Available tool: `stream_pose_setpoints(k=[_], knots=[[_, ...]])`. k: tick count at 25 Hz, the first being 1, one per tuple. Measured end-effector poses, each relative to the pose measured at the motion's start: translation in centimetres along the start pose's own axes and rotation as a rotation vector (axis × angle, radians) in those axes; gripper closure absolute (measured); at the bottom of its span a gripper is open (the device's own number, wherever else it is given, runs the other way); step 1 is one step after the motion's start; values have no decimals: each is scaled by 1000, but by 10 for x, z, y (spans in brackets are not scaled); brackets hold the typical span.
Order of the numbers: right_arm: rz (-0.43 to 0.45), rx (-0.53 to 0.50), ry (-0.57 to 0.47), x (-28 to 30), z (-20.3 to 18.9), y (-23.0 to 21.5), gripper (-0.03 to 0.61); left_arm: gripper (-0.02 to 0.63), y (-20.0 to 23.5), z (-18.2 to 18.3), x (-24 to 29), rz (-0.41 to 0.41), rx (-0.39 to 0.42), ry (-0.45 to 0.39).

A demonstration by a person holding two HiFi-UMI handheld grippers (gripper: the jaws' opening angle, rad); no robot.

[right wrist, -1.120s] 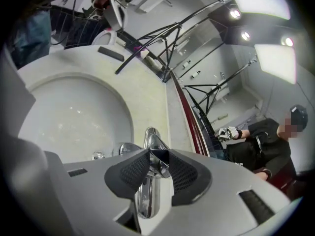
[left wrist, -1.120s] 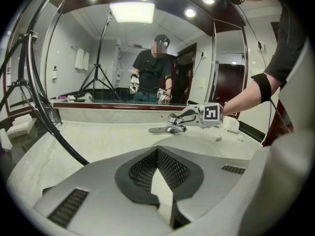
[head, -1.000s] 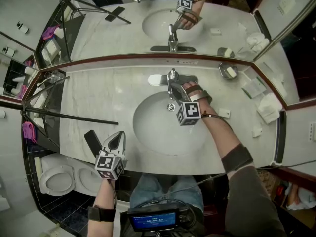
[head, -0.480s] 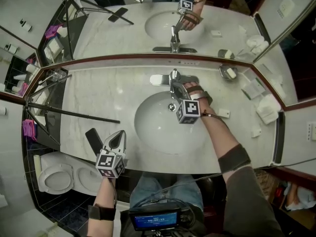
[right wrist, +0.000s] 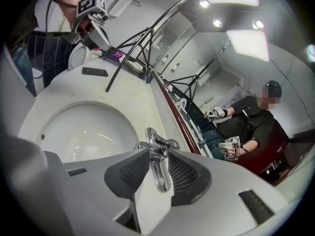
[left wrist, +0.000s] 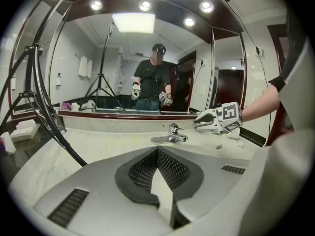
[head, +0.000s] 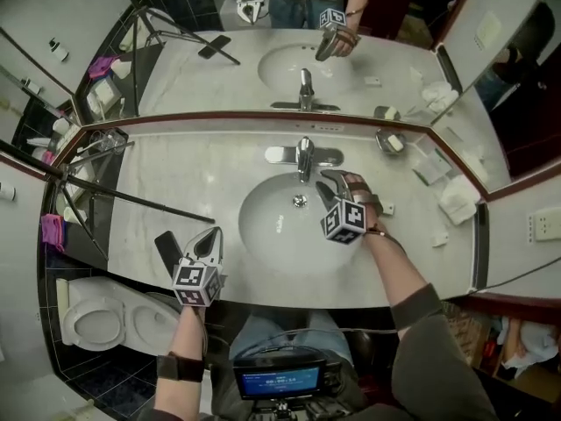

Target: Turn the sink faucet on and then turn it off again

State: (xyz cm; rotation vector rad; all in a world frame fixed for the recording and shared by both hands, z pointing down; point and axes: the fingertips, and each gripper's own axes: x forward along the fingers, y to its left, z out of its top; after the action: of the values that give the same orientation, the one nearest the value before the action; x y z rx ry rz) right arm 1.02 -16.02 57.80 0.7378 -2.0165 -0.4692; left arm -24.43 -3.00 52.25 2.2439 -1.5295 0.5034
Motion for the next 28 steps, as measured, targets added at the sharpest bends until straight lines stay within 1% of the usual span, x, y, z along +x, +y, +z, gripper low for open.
stream_pose_setpoints(k=[1, 5, 9, 14, 17, 19, 23, 26, 28], knots=[[-13, 45, -1, -11, -2, -2, 456, 614, -1, 2, 0, -6, -2, -7], [-79, 187, -2, -51, -16, -4, 511, 614, -4, 6, 0, -24, 4, -11], [-121, 367, 2, -87, -34, -1, 560, 614, -5, 11, 1, -42, 20, -12], [-175, 667, -28, -134, -46, 0, 561, 614, -2, 17, 0, -51, 26, -24], [-206, 805, -43, -148, -67, 9, 561, 614, -1, 19, 0, -49, 31, -28], [-219, 871, -45, -156, -79, 16, 561, 614, 1, 21, 0, -45, 34, -32], [-225, 979, -56, -166, -89, 24, 561, 614, 5, 23, -1, -42, 52, -40], [-220, 1020, -52, -169, -97, 32, 561, 614, 4, 21, -1, -44, 72, -28], [-224, 1030, -49, -171, -100, 34, 561, 614, 4, 19, -1, -43, 60, -28]])
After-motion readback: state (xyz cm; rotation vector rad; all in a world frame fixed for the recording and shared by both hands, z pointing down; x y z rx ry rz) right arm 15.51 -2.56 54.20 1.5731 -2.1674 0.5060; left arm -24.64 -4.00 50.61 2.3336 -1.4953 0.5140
